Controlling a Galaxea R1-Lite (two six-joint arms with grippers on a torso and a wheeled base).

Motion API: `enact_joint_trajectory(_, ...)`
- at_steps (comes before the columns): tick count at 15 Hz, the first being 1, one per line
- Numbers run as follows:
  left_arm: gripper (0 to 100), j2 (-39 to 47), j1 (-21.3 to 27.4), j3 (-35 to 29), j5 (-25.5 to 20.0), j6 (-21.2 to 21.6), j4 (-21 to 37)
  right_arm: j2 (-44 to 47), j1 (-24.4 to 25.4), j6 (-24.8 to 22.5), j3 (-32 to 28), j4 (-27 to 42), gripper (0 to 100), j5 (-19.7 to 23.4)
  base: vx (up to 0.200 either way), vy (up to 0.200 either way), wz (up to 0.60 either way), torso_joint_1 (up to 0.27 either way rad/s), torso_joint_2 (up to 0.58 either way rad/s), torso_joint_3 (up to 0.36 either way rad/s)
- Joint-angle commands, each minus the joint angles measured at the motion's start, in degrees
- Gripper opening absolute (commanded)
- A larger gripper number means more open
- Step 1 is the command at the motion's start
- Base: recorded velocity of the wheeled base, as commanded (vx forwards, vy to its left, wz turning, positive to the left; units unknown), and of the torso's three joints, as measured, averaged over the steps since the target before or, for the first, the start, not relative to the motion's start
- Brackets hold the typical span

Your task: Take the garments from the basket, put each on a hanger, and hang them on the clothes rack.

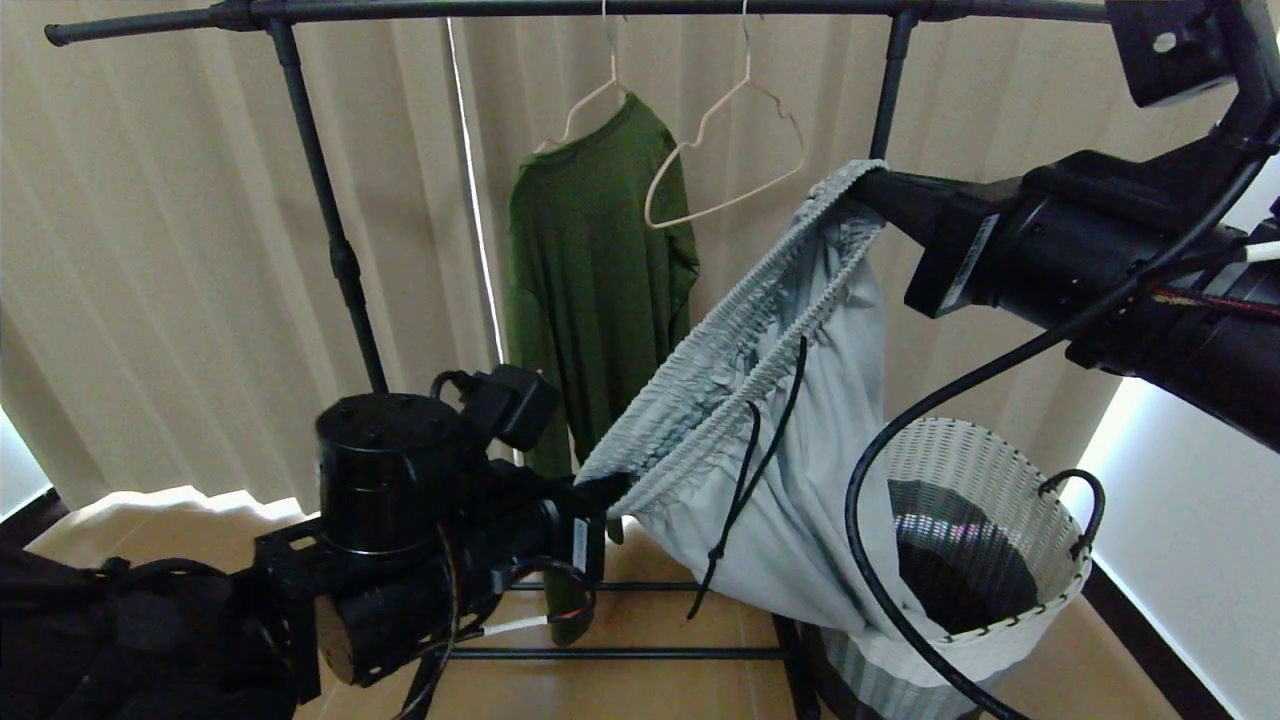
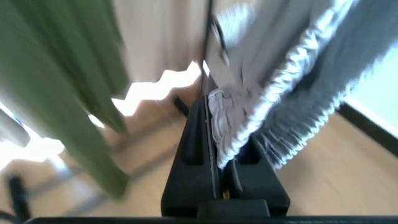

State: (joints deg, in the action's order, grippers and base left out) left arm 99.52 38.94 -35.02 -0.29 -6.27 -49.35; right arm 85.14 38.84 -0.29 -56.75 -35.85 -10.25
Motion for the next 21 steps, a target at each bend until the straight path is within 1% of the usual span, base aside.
enact_joint_trajectory(1,0,-8.4,-4.3,0.0,-0.1,2.2,-1.5,-0.1,-1.6,0.6,0.8,-0.1,0,-0.1,0.0,0.0,0.0,0.0,0.0,0.0)
enact_joint_trajectory(2,0,-11.2,-6.0,-2.2,-0.1,2.4,-0.9,-0.1,-1.6,1.1,0.8,-0.1,0,-0.1,0.0,0.0,0.0,0.0,0.0,0.0)
enact_joint_trajectory(3,0,-12.2,-6.9,-3.4,-0.1,2.4,-0.6,-0.1,-1.6,1.3,0.8,-0.4,0,-0.1,0.0,0.0,0.0,0.0,0.0,0.0)
enact_joint_trajectory(4,0,-13.7,-8.4,-6.4,-0.1,2.4,-0.4,0.2,-1.6,1.3,0.6,-2.2,0,0.0,0.0,0.0,0.0,0.0,0.0,0.0)
enact_joint_trajectory(5,0,-14.2,-10.3,-10.8,0.0,2.4,-0.4,0.5,-1.6,1.2,0.4,-5.3,0,0.8,0.0,0.0,0.0,0.0,0.0,0.0)
enact_joint_trajectory(6,0,-14.2,-11.3,-13.1,0.0,2.4,-0.4,0.5,-1.7,1.2,0.4,-6.6,0,2.1,0.0,0.0,0.0,0.0,0.0,0.0)
enact_joint_trajectory(7,0,-14.2,-12.8,-17.7,0.2,2.3,-0.4,0.5,-2.3,1.3,0.1,-8.4,0,4.6,0.0,0.0,0.0,0.0,0.0,0.0)
enact_joint_trajectory(9,0,-14.1,-13.2,-24.0,0.1,2.0,-0.4,0.5,-3.8,1.4,-1.5,-10.4,0,7.4,0.0,0.0,0.0,0.0,0.0,0.0)
enact_joint_trajectory(10,0,-13.9,-13.0,-25.7,0.1,1.7,-0.4,0.5,-4.1,1.6,-2.3,-10.6,0,7.4,0.0,0.0,0.0,0.0,0.0,0.0)
enact_joint_trajectory(11,0,-13.7,-12.3,-29.0,0.0,1.6,-0.3,0.4,-4.2,2.4,-3.9,-10.6,0,7.4,0.0,0.0,0.0,0.0,0.0,0.0)
enact_joint_trajectory(12,0,-13.7,-12.3,-29.0,0.0,1.6,-0.3,0.4,-4.2,2.4,-3.9,-10.6,0,7.4,0.0,0.0,0.0,0.0,0.0,0.0)
enact_joint_trajectory(13,0,-13.4,-11.5,-32.0,0.0,1.6,-0.2,0.3,-4.2,2.8,-5.2,-10.6,0,7.4,0.0,0.0,0.0,0.0,0.0,0.0)
enact_joint_trajectory(14,0,-13.1,-10.8,-33.7,0.0,1.6,-0.1,0.3,-4.3,2.7,-5.6,-10.6,0,7.4,0.0,0.0,0.0,0.0,0.0,0.0)
enact_joint_trajectory(16,0,-12.7,-10.3,-32.1,0.2,1.6,0.9,0.1,-4.7,2.7,-5.1,-10.6,0,7.4,0.0,0.0,0.0,0.0,0.0,0.0)
enact_joint_trajectory(17,0,-12.5,-9.6,-30.6,0.3,1.7,2.4,0.1,-5.5,2.7,-5.0,-10.6,0,7.4,0.0,0.0,0.0,0.0,0.0,0.0)
enact_joint_trajectory(18,0,-12.4,-8.6,-27.8,0.3,1.9,5.3,0.0,-6.8,2.6,-3.9,-10.3,0,7.3,0.0,0.0,0.0,0.0,0.0,0.0)
enact_joint_trajectory(20,0,-12.2,-8.3,-24.2,0.4,2.4,11.1,-0.1,-10.5,1.5,-0.3,-10.5,0,7.3,0.0,0.0,0.0,0.0,0.0,0.0)
enact_joint_trajectory(21,0,-11.9,-8.0,-23.7,0.4,2.6,12.3,-0.1,-11.0,1.0,0.5,-10.6,0,7.3,0.0,0.0,0.0,0.0,0.0,0.0)
